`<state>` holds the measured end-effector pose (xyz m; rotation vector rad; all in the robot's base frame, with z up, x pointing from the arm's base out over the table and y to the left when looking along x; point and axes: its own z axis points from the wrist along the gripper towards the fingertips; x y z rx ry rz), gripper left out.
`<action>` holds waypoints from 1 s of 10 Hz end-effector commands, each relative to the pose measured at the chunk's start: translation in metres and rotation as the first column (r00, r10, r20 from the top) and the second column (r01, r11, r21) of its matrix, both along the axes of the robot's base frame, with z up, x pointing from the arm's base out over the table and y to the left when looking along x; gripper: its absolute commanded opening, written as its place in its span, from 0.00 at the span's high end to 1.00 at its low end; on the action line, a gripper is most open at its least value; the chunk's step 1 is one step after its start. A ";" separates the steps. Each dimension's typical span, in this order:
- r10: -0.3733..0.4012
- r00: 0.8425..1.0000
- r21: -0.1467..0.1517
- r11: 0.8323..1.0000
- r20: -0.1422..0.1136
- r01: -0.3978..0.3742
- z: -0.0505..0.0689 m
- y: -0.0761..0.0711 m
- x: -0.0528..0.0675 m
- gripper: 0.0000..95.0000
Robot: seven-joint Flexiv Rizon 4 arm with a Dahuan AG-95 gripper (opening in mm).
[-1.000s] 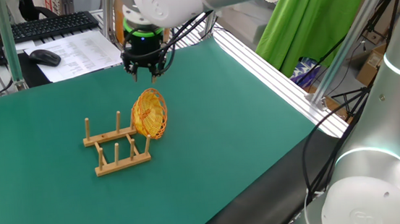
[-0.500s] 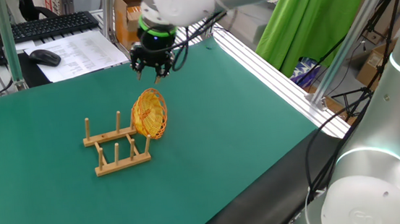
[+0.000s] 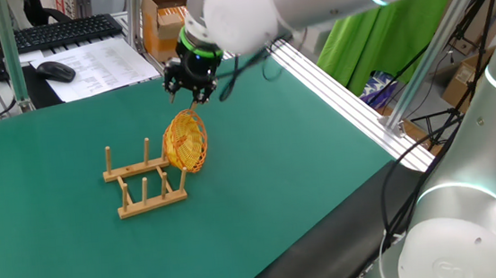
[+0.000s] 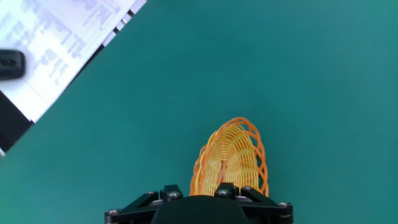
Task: Put the dish on the dish rack
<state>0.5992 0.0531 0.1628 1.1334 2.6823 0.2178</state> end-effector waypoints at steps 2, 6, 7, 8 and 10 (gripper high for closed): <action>-0.011 1.000 0.012 1.000 0.010 0.011 -0.003 0.002 0.004 0.60; 0.051 0.999 -0.017 0.999 -0.005 -0.051 -0.003 0.002 0.005 0.60; 0.056 0.998 -0.019 0.998 -0.006 -0.056 -0.002 0.002 0.004 0.60; 0.059 0.998 -0.024 0.998 -0.011 -0.060 -0.001 0.004 0.004 0.60; 0.069 0.997 -0.026 0.997 -0.044 -0.070 0.001 0.007 0.003 0.60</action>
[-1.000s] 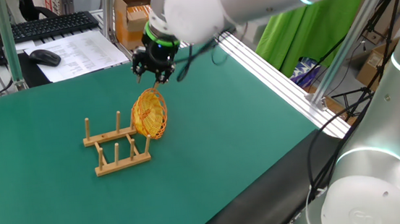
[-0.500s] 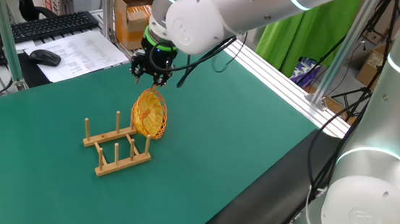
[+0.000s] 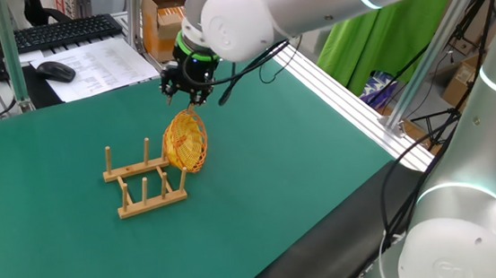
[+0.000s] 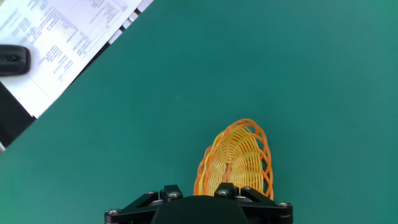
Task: Put the dish on the dish rack
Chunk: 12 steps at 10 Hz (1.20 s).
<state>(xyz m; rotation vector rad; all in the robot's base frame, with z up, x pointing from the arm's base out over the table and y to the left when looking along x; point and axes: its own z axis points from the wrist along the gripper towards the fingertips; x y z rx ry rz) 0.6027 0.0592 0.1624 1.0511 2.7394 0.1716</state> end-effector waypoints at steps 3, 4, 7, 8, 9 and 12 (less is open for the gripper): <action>0.055 0.991 -0.040 0.997 -0.119 -0.060 0.001 0.001 -0.001 0.60; 0.069 0.977 -0.031 0.997 -0.201 -0.076 0.001 0.001 -0.001 0.60; 0.108 0.948 -0.015 0.993 -0.299 -0.118 0.001 0.001 -0.001 0.60; 0.123 0.938 -0.009 0.991 -0.323 -0.133 0.001 0.001 -0.001 0.60; 0.124 0.938 -0.001 0.991 -0.323 -0.131 0.001 0.001 -0.001 0.60; 0.133 0.941 -0.001 0.990 -0.310 -0.140 -0.001 -0.002 0.001 0.60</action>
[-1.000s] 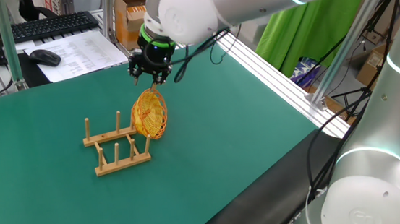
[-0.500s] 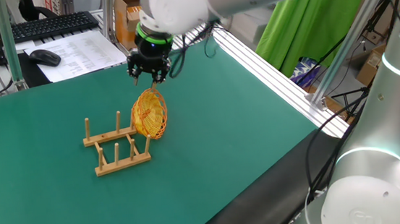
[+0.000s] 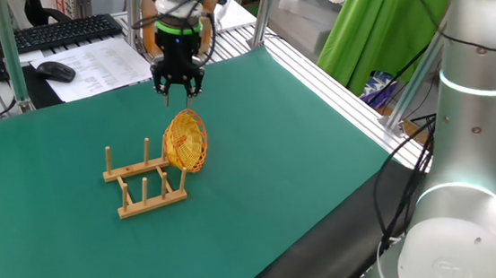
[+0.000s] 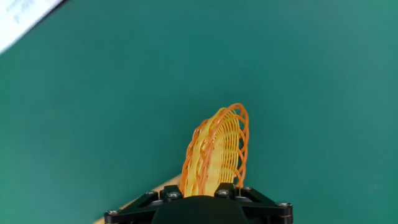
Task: Put the dish on the dish rack
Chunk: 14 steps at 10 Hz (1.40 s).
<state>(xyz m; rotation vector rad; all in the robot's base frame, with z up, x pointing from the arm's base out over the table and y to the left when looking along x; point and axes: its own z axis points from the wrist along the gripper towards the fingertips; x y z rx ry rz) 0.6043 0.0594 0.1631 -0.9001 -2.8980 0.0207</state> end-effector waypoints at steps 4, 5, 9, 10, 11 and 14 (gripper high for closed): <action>-0.066 0.983 0.029 0.998 0.169 0.062 -0.018 0.001 -0.002 0.60; -0.076 0.979 0.031 0.997 0.188 0.071 -0.020 0.003 -0.002 0.60; -0.091 0.968 0.055 0.995 0.234 0.081 -0.033 -0.002 0.005 0.60; -0.105 0.962 0.058 0.994 0.252 0.094 -0.037 -0.001 0.007 0.60; -0.116 0.959 0.060 0.993 0.258 0.104 -0.040 0.000 0.008 0.60; -0.125 0.955 0.061 0.992 0.270 0.112 -0.047 0.003 0.010 0.60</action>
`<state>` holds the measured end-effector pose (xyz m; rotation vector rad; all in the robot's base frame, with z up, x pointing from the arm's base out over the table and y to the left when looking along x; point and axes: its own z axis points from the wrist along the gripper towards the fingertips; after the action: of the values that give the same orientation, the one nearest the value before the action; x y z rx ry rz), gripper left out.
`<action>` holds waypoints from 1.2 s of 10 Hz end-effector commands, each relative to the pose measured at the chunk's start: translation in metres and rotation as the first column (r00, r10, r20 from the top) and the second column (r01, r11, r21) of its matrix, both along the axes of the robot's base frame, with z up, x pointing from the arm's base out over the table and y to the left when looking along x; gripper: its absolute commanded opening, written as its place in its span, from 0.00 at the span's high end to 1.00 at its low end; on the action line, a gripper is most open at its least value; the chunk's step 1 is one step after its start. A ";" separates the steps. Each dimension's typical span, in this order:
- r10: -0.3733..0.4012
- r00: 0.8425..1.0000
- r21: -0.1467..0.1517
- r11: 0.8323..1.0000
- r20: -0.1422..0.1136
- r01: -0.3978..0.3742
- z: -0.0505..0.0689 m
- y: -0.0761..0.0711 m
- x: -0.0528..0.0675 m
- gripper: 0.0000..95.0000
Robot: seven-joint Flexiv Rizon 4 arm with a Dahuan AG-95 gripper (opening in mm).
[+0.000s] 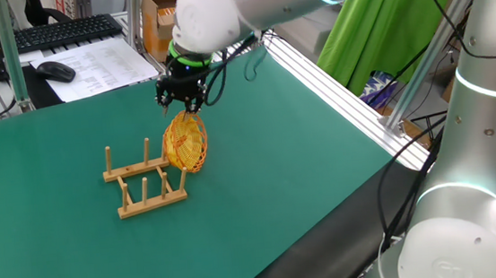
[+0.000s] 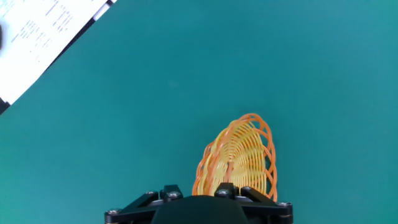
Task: Put the dish on the dish rack
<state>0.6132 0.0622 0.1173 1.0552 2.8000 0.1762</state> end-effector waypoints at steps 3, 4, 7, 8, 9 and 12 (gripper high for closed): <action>0.021 1.000 0.005 1.000 -0.002 -0.021 -0.001 0.000 0.001 1.00; 0.023 1.000 0.004 1.000 -0.004 -0.023 -0.001 0.000 0.001 1.00; 0.036 0.999 0.012 0.999 -0.022 -0.036 0.002 0.002 0.000 1.00; 0.041 0.998 0.027 0.999 -0.038 -0.040 0.008 0.006 -0.004 1.00; 0.043 0.997 0.054 0.998 -0.067 -0.039 0.018 0.014 -0.009 1.00; 0.030 0.994 0.125 0.992 -0.105 -0.017 0.042 0.038 -0.025 1.00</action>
<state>0.5935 0.0950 0.1547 1.0752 2.9296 0.2888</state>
